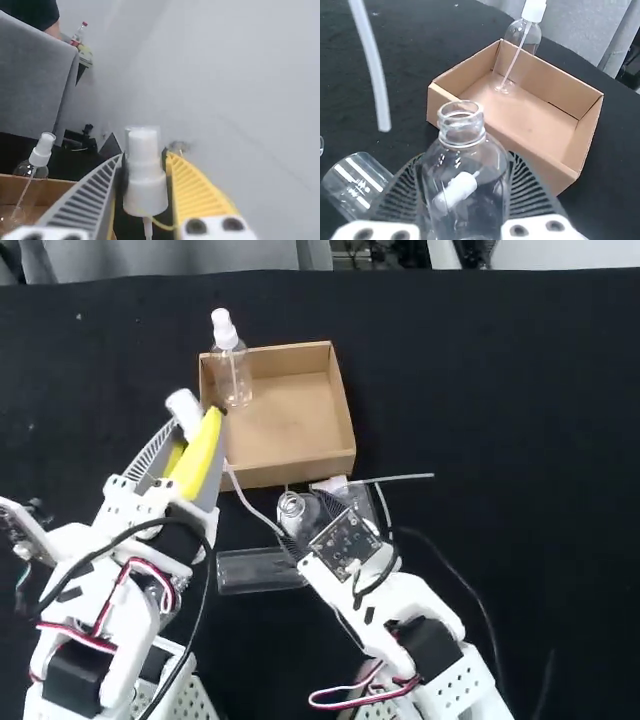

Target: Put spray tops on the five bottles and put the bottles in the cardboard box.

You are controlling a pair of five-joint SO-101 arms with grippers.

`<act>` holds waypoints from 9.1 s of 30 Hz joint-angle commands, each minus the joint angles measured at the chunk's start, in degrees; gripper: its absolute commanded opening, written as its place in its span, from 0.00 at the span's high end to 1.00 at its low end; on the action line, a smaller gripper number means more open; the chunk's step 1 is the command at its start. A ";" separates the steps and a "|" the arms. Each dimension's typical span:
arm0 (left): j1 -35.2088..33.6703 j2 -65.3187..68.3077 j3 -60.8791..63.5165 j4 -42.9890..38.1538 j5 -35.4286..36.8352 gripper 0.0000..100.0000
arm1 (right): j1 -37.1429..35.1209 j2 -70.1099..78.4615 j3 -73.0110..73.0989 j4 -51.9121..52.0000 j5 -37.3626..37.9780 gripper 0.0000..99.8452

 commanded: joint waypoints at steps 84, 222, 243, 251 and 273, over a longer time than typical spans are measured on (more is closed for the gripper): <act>4.97 0.18 11.03 -14.59 -7.47 0.97 | 0.26 -6.29 -2.42 -1.32 0.09 0.99; 7.08 -10.20 20.53 4.40 -24.62 0.84 | -1.49 -7.60 0.48 -13.63 -7.91 0.99; 12.09 -10.20 20.53 5.54 -26.73 0.84 | -1.49 -7.60 1.54 -13.63 -7.56 0.99; 13.05 -10.20 20.79 5.19 -29.10 0.84 | -1.41 -7.60 1.45 -13.63 -7.56 0.99; 1.89 -10.20 20.97 5.54 -28.48 0.85 | 2.37 -7.60 1.63 -8.79 -8.00 0.99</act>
